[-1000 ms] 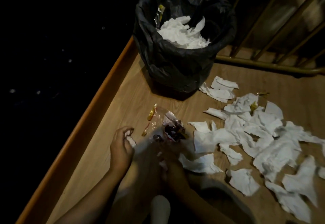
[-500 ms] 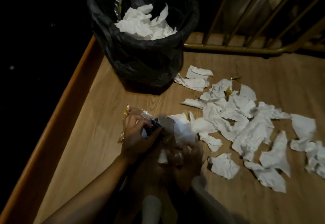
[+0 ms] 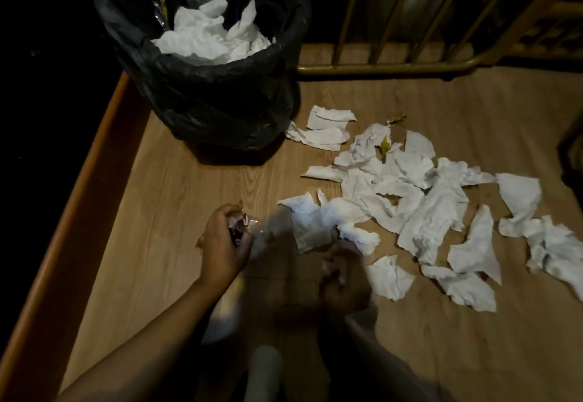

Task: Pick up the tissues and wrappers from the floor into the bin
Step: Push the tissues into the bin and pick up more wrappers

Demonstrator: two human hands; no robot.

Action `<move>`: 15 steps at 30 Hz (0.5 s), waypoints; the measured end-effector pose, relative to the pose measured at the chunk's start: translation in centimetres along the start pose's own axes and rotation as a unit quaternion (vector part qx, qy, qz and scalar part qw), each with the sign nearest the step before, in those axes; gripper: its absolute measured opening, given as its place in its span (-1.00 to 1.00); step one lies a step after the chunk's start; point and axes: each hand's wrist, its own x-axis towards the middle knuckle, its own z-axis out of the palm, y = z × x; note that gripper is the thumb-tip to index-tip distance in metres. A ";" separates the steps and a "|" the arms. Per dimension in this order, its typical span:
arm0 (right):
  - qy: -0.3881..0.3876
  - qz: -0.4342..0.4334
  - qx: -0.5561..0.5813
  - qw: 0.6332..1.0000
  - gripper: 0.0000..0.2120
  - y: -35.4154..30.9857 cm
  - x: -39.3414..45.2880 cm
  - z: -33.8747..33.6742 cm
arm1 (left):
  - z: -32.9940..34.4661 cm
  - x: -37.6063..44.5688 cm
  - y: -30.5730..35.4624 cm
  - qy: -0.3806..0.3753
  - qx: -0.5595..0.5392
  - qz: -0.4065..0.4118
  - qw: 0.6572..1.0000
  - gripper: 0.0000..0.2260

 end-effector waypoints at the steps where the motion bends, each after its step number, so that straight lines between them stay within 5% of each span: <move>1: 0.063 -0.013 0.030 0.997 -0.70 0.6 0.9 -0.1 | -0.2 0.4 0.4 -0.001 -0.019 0.004 1.000 -0.63; 5: 0.150 -0.092 0.070 0.982 -0.72 -0.9 5.4 -4.0 | -0.5 2.6 4.8 0.009 -0.068 0.068 0.995 -0.80; 7: 0.159 -0.052 0.079 0.983 -0.80 -2.0 7.0 -6.4 | -0.2 3.7 7.6 0.000 -0.057 0.133 0.990 -0.94; 9: 0.178 -0.001 0.078 0.981 -0.82 -2.1 8.9 -8.3 | 0.4 4.9 10.3 -0.020 -0.055 0.167 0.984 -0.83; 15: 0.117 -0.079 -0.048 0.989 -0.84 0.4 14.9 -12.8 | 3.2 9.0 14.8 -0.105 -0.001 0.282 0.953 -0.81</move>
